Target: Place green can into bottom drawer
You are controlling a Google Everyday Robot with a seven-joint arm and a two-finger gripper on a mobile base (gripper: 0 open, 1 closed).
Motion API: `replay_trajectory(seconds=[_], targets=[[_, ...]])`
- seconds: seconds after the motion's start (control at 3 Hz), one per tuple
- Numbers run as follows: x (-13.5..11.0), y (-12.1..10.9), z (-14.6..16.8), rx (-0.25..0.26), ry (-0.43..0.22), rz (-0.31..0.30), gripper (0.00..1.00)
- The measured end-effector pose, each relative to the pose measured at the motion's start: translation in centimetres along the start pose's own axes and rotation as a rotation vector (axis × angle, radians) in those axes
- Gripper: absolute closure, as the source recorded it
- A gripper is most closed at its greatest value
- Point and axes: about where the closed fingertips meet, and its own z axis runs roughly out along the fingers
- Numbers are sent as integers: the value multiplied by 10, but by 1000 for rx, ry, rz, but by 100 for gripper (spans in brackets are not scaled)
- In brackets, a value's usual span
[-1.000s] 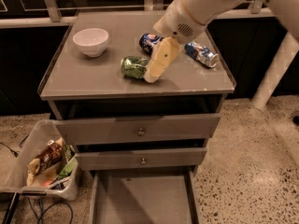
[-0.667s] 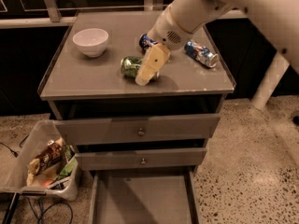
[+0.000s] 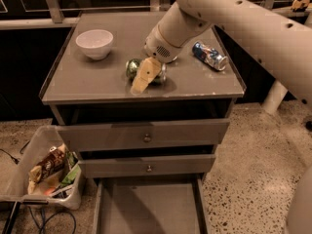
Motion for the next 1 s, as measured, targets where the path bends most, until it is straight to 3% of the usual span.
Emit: replay_trajectory(seconds=[0.33,0.67,1.0], targets=[[16,-21,18,70,25,0,0],[22,-22,24,71,26,2,0],[23,-22,24,71,26,3,18]])
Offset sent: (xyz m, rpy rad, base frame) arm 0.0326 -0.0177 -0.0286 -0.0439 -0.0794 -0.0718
